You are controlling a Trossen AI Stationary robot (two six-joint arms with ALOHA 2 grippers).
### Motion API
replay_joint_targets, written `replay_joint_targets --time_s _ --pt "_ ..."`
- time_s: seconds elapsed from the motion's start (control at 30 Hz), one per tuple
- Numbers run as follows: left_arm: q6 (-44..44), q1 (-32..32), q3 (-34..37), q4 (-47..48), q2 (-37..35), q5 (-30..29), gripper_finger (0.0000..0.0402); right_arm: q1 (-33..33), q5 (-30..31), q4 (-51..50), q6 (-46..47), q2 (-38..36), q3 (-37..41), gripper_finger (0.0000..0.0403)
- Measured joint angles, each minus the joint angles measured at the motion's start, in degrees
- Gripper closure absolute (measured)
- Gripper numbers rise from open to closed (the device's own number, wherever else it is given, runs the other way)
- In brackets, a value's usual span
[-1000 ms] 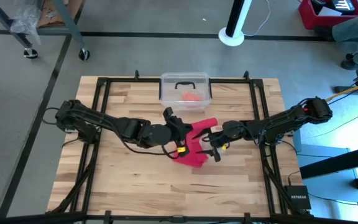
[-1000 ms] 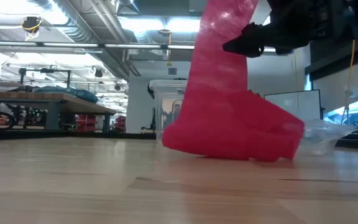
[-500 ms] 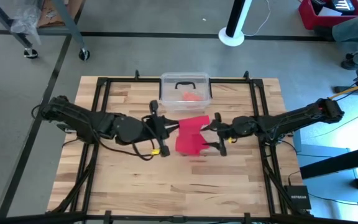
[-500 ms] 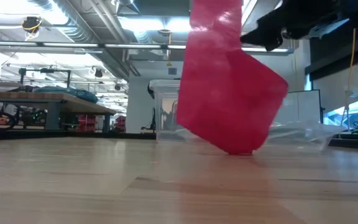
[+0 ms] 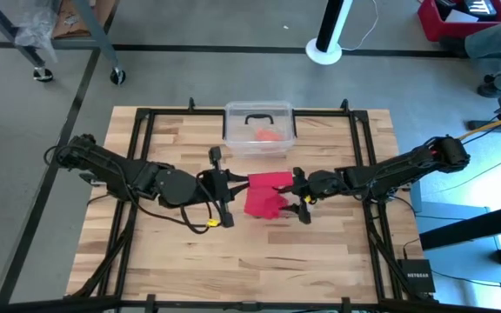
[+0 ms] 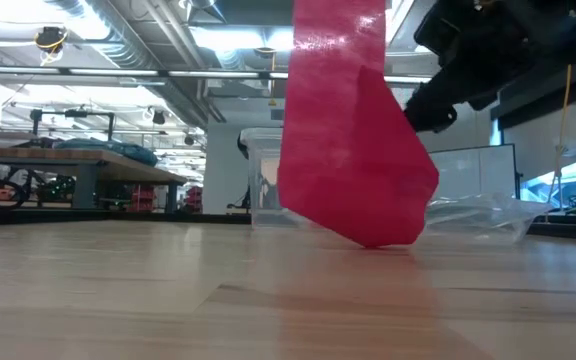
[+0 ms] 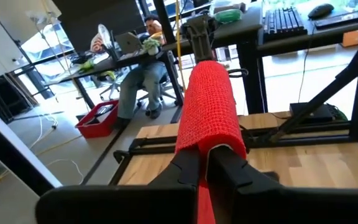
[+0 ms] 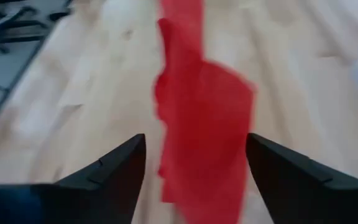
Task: Roll bandage
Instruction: Roll the red bandage
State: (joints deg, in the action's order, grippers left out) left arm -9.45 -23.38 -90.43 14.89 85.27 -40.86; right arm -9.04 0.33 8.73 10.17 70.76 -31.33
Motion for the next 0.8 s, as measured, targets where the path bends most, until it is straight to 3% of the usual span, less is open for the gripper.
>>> replay_joint_targets --time_s 0.13,0.27,0.53,0.63,0.8 --pt "-2.06 0.13 0.00 0.96 0.00 -0.02 0.0398 0.00 -1.02 0.63 -1.48 -0.20 0.00 0.0164" --pt "-6.35 0.17 0.00 0.97 0.00 -0.02 0.0398 0.02 3.42 0.59 -4.47 0.33 0.00 0.0206" --pt "-7.56 -0.02 0.00 0.57 0.00 -0.02 0.0398 0.07 5.13 -0.64 -6.16 3.38 0.00 0.0333" --pt "-5.72 -1.15 0.00 1.33 0.00 -0.26 0.0398 -0.59 5.12 -7.93 -6.06 1.43 -1.16 0.0388" --pt "-3.93 -6.92 0.00 2.83 -0.44 -2.53 0.0398 -6.09 10.09 -24.08 -2.28 -5.14 -5.66 0.0386"
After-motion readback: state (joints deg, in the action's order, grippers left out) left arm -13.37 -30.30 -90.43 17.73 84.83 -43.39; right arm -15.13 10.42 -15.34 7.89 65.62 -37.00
